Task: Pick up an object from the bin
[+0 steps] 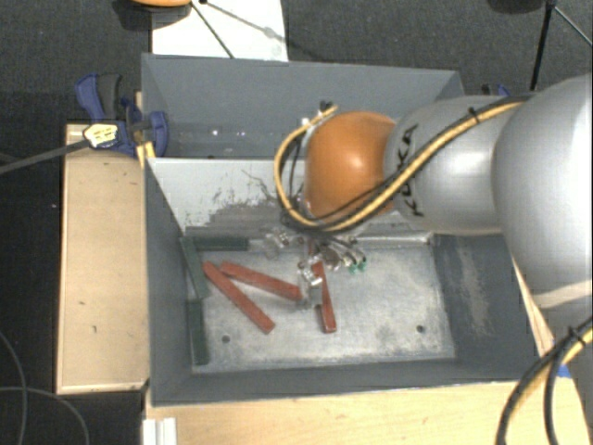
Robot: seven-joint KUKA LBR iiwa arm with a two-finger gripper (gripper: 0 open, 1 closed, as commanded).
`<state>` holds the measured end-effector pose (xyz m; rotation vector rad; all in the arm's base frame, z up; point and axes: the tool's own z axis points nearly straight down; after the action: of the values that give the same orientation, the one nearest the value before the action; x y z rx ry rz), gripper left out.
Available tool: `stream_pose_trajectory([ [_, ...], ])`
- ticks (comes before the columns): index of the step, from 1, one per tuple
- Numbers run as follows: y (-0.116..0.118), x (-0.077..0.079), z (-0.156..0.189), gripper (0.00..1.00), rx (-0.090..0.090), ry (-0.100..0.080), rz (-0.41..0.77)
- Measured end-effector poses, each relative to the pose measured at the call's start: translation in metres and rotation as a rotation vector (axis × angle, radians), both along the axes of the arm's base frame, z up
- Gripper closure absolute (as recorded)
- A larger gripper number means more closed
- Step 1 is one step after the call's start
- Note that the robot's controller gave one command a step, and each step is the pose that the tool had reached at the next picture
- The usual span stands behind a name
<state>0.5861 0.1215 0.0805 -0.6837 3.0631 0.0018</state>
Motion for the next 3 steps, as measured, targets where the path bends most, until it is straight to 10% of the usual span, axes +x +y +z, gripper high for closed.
stream_pose_trajectory([
  [1, -0.015, 0.003, 0.003, 0.0, 0.0, 0.001, -0.021],
  [2, 0.046, -0.006, -0.01, 1.0, 0.0, 0.001, 0.066],
  [3, 0.046, -0.006, -0.01, 1.0, 0.0, 0.001, 0.066],
])
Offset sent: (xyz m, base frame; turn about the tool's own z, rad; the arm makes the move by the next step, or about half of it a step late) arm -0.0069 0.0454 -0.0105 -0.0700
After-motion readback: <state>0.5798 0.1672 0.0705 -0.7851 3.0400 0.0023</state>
